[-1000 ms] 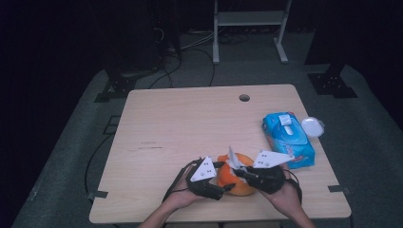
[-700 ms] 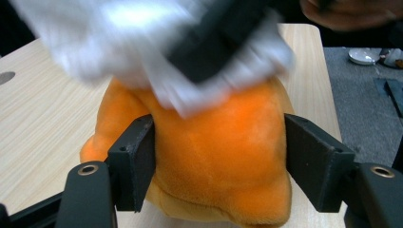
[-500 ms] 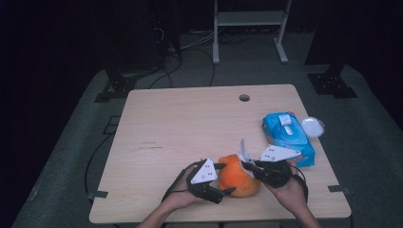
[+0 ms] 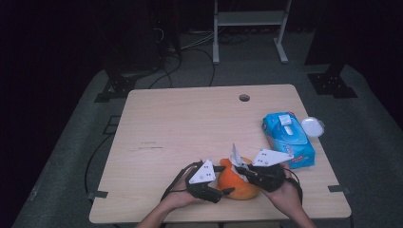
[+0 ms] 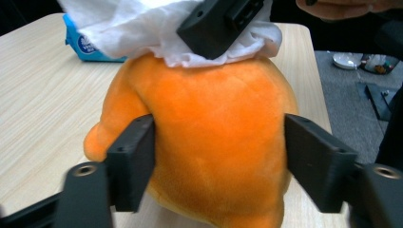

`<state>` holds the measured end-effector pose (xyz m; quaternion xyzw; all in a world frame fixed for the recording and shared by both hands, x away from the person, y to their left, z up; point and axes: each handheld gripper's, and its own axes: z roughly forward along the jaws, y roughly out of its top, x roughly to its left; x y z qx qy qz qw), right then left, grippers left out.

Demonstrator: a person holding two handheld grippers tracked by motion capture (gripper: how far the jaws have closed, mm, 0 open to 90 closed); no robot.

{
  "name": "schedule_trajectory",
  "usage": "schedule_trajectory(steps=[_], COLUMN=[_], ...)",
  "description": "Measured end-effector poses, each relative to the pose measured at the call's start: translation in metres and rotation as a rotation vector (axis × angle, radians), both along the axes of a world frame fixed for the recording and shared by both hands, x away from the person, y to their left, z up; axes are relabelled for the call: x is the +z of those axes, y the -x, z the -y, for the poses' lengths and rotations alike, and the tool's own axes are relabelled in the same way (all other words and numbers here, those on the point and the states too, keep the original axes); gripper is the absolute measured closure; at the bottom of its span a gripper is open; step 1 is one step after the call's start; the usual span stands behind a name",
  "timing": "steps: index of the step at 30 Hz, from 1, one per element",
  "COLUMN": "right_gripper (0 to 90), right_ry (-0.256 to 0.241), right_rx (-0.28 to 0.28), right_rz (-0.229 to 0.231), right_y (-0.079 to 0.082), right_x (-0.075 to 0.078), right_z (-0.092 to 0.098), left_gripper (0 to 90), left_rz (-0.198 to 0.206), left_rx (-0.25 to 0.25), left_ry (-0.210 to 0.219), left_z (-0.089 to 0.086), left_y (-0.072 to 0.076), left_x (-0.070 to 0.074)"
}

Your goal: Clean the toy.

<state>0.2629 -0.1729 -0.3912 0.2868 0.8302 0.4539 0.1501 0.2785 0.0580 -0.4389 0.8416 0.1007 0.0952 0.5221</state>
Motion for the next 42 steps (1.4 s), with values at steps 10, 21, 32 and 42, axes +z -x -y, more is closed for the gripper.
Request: schedule_trajectory(steps=[10,21,32,42], right_gripper=[85.0,84.2,84.5,84.5], right_ry=[0.029,0.016,-0.008,-0.02], right_rx=[0.034,0.064,-0.052,-0.034], right_rz=[0.007,-0.018,-0.061,-0.083], right_y=[0.002,0.002,-0.013,-0.015], right_x=[-0.003,-0.007,-0.018,-0.022], right_z=[-0.008,-0.004,0.025,0.025], left_gripper=[27.6,19.1,31.1,31.0], left_rz=[-0.032,-0.034,-0.136,-0.153], left_rx=[0.049,0.073,0.144,0.152], left_ry=[-0.016,0.026,0.019,0.019], left_z=[-0.004,-0.003,-0.023,-0.029], left_y=[-0.007,-0.008,-0.028,-0.03], left_x=[-0.004,0.004,-0.01,-0.012])
